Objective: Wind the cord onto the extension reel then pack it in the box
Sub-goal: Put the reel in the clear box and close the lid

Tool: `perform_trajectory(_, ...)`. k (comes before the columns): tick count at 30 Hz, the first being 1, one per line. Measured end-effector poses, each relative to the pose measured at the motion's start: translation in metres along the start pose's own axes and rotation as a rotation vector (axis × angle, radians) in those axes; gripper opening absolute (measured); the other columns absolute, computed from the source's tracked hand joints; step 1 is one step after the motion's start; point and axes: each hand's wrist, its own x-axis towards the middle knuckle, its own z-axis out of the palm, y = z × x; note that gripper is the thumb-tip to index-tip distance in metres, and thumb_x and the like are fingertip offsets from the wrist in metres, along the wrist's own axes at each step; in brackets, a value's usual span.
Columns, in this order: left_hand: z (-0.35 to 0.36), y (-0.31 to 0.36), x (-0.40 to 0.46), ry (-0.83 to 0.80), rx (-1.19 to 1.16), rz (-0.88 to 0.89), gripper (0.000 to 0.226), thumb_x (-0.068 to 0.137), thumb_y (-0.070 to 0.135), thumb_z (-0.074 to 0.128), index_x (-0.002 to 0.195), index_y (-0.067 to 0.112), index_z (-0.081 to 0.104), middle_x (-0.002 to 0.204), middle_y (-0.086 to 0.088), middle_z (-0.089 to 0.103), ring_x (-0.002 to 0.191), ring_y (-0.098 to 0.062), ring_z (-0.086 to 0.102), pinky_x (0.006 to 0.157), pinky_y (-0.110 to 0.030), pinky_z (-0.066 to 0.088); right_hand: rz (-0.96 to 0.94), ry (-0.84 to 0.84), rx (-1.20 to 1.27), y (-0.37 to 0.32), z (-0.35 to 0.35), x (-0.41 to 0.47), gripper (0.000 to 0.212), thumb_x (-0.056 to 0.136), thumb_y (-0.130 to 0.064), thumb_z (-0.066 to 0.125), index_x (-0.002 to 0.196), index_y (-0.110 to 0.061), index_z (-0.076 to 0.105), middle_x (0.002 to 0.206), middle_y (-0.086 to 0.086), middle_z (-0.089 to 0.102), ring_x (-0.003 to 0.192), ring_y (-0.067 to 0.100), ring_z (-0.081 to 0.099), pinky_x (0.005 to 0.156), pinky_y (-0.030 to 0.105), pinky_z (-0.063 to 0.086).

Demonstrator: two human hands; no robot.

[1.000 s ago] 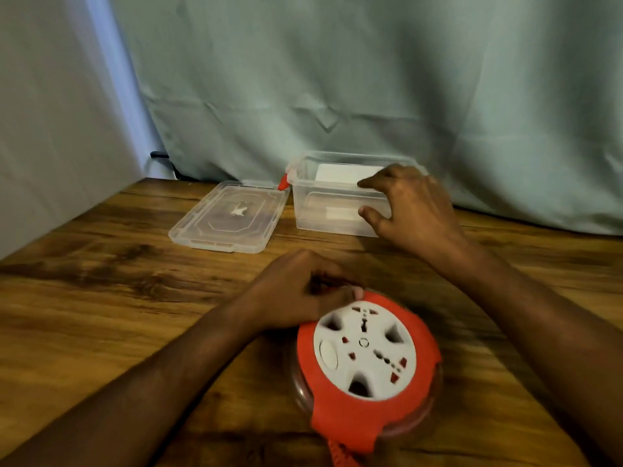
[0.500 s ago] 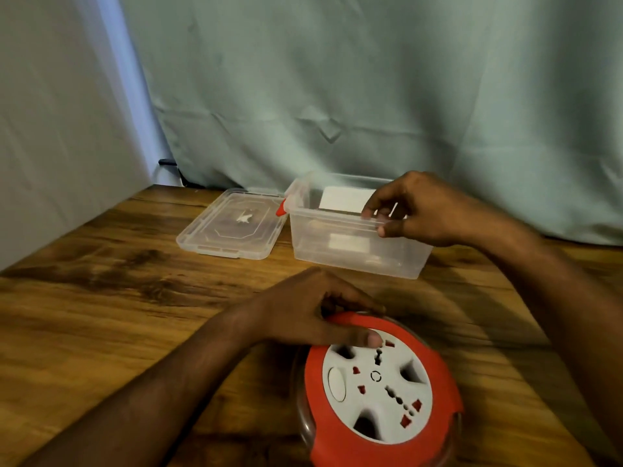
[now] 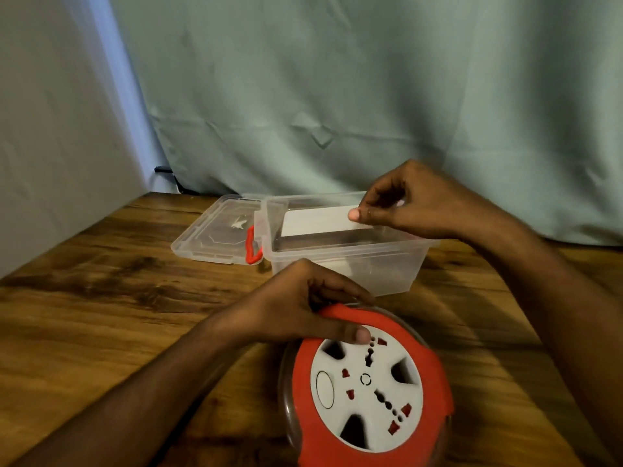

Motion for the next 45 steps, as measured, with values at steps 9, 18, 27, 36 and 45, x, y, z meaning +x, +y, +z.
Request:
perform_trajectory(9,-0.027,0.069,-0.017,0.37,0.007,0.146,0.047,0.064,0.024,0.095,0.108,0.029,0.081,0.101,0.014,0.082,0.089,-0.009,0.08,0.072,-0.02,0.063,0.28,0.118,-0.302,0.042,0.02,0.012,0.061,0.077,-0.023,0.075,0.135,-0.036,0.059,0.134,0.0,0.063,0.116,0.025,0.061,0.083,0.031,0.048)
perform_trajectory(18,-0.107,0.063,0.012,0.983,-0.131,0.112,0.032,0.079,0.015,0.087,0.11,0.012,0.078,0.077,0.007,0.082,0.065,-0.003,0.076,0.058,-0.017,0.057,0.401,0.148,-0.297,0.037,0.022,0.011,0.052,0.073,-0.026,0.077,0.124,-0.017,0.066,0.115,0.007,0.07,0.095,0.026,0.065,0.071,0.032,0.053)
perform_trajectory(27,-0.105,0.0,0.049,1.072,0.027,-0.1,0.053,0.072,0.026,0.093,0.118,0.006,0.077,0.109,-0.011,0.08,0.091,-0.02,0.079,0.084,-0.039,0.065,0.353,0.266,-0.251,0.04,0.031,0.011,0.028,0.087,-0.032,0.056,0.102,-0.016,0.074,0.096,0.008,0.071,0.071,0.023,0.052,0.06,0.03,0.04)
perform_trajectory(36,-0.106,0.005,0.073,0.615,0.362,-0.086,0.054,0.079,0.033,0.088,0.129,0.021,0.072,0.12,0.001,0.078,0.092,-0.005,0.077,0.081,-0.027,0.065,0.342,0.301,-0.275,0.037,0.039,0.011,0.031,0.099,-0.034,0.046,0.11,-0.018,0.07,0.105,0.008,0.07,0.085,0.024,0.06,0.07,0.031,0.043)
perform_trajectory(45,-0.102,0.012,0.086,0.287,0.566,-0.097,0.055,0.096,0.034,0.07,0.147,0.02,0.056,0.137,-0.002,0.069,0.12,-0.016,0.067,0.095,-0.025,0.057,0.319,0.315,-0.656,0.035,0.035,0.009,0.034,0.089,-0.035,0.057,0.119,-0.019,0.057,0.11,0.013,0.069,0.104,0.034,0.064,0.07,0.035,0.032)
